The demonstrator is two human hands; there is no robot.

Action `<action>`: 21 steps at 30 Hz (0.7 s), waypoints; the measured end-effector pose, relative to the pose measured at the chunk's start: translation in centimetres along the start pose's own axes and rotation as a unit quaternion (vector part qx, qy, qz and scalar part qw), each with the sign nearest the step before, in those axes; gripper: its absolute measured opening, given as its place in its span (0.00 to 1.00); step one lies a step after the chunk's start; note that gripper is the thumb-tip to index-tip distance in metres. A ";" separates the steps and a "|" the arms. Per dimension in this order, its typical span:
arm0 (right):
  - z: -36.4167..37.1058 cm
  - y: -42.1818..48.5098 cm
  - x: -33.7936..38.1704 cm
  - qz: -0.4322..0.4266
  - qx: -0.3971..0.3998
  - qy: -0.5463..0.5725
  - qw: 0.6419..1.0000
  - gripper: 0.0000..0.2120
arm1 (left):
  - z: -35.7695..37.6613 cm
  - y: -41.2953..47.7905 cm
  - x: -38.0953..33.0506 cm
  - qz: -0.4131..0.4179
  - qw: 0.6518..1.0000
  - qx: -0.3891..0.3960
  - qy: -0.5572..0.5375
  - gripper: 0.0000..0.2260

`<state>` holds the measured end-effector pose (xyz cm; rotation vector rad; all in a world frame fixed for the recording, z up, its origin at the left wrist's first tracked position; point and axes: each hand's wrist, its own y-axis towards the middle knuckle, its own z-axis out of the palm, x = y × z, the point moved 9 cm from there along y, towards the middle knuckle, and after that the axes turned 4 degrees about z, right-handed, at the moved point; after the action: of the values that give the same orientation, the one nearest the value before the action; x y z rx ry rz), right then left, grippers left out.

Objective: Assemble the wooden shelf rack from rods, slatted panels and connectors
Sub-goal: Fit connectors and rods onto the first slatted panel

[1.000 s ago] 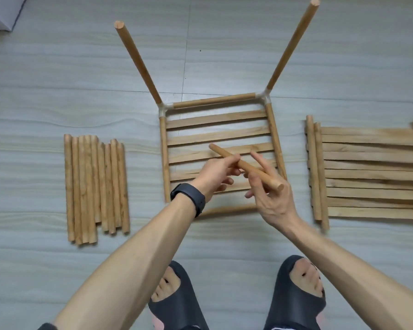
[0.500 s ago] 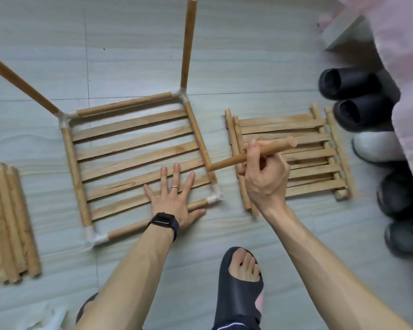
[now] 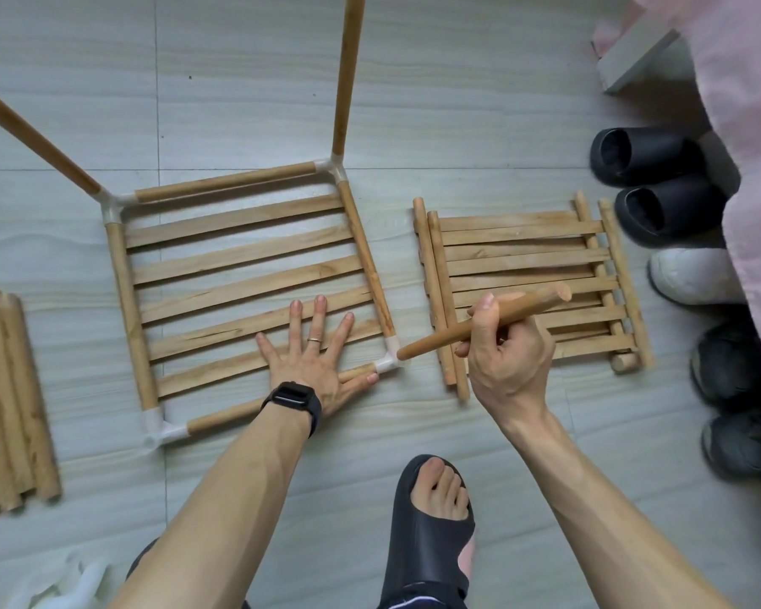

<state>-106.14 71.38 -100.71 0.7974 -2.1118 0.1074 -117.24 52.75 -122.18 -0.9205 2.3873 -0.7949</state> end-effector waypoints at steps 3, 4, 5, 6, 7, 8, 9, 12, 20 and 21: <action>0.1 -0.1 0.2 -0.011 0.002 -0.002 1.000 0.14 | 0.0 0.0 -0.1 0.000 1.000 0.004 -0.002 0.44; 0.1 -0.2 0.3 -0.018 0.002 -0.003 1.000 0.14 | 0.0 0.0 -0.1 -0.001 1.000 0.004 -0.003 0.44; 0.0 -0.3 0.2 -0.022 0.001 -0.003 1.000 0.15 | 0.0 0.0 -0.1 0.000 1.000 0.006 -0.003 0.44; 0.0 -0.4 0.1 -0.023 0.001 -0.002 1.000 0.15 | 0.0 0.0 -0.1 0.000 1.000 0.007 -0.004 0.44; -0.1 -0.5 -0.1 -0.022 -0.001 -0.001 1.000 0.16 | 0.0 0.0 -0.1 0.001 1.000 0.008 -0.005 0.44; -0.3 -0.6 -0.2 -0.019 -0.003 -0.002 1.000 0.16 | 0.0 0.0 -0.2 0.001 1.000 0.008 -0.006 0.44; -0.4 -0.7 -0.4 -0.017 -0.005 -0.002 1.000 0.16 | -0.1 -0.1 -0.2 0.001 1.000 0.009 -0.007 0.45; -0.5 -1.4 -0.3 -0.024 -0.005 -0.010 1.000 0.17 | -0.1 -0.2 -0.2 0.002 1.000 0.013 -0.007 0.45; -1.1 -2.7 -1.3 -0.036 0.002 -0.006 0.999 0.17 | -0.3 -0.3 -0.3 0.001 1.000 0.019 -0.002 0.44; -1.0 -3.1 -1.3 -0.041 0.011 -0.001 0.999 0.16 | -0.3 -0.4 -0.3 0.002 1.000 0.020 -0.002 0.44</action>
<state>-103.07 69.92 -101.64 0.8968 -2.0806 0.0859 -117.05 52.86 -121.66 -0.9011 2.3589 -0.8363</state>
